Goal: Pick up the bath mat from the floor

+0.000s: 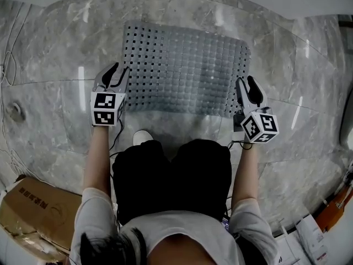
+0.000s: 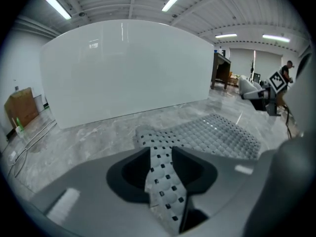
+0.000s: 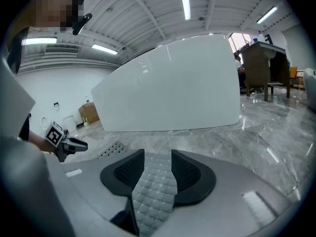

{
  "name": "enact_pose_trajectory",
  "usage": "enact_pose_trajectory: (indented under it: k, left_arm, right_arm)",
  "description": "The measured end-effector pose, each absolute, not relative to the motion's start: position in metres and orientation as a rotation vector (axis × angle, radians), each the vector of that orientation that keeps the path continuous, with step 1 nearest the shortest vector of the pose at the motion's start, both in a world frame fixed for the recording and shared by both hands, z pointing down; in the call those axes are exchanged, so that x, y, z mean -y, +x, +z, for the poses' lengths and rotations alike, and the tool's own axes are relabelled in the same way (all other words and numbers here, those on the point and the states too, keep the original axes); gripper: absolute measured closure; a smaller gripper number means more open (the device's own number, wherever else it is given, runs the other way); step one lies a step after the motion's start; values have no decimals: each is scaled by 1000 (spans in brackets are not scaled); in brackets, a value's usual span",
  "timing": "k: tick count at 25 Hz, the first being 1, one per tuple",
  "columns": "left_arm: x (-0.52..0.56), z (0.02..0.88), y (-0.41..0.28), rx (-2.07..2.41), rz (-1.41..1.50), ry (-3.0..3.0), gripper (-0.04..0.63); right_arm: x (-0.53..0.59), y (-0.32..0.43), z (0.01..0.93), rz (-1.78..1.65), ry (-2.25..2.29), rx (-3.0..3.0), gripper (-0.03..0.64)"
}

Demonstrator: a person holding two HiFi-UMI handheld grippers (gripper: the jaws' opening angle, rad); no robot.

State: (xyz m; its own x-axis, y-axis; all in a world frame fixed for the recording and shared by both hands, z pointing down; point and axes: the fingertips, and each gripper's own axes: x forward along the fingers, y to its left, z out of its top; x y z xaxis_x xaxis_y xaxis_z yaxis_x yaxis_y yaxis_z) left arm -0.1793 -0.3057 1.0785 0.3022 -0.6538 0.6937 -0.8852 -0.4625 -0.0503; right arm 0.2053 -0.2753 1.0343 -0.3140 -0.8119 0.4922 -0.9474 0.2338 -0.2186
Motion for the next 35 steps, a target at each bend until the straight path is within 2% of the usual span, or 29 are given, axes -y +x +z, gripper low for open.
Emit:
enact_pose_trajectory:
  k: [13, 19, 22, 26, 29, 35]
  left_arm:
    - [314, 1158, -185, 1315, 888, 2053, 347]
    - [314, 1176, -188, 1297, 921, 2039, 318]
    - [315, 1183, -188, 1290, 903, 2023, 282]
    - [316, 1187, -182, 1279, 922, 2037, 284]
    - [317, 1190, -180, 1268, 924, 2036, 290]
    - [316, 1192, -179, 1264, 884, 1993, 311]
  right_arm:
    - [265, 229, 1120, 833, 1649, 2122, 395]
    - [255, 241, 1161, 884, 1634, 2014, 344]
    - [251, 252, 1178, 902, 1641, 1954, 331]
    - [249, 269, 1198, 938, 1656, 1875, 325]
    - [247, 279, 1213, 962, 1677, 1819, 295]
    - [246, 283, 1221, 988, 1740, 1777, 329]
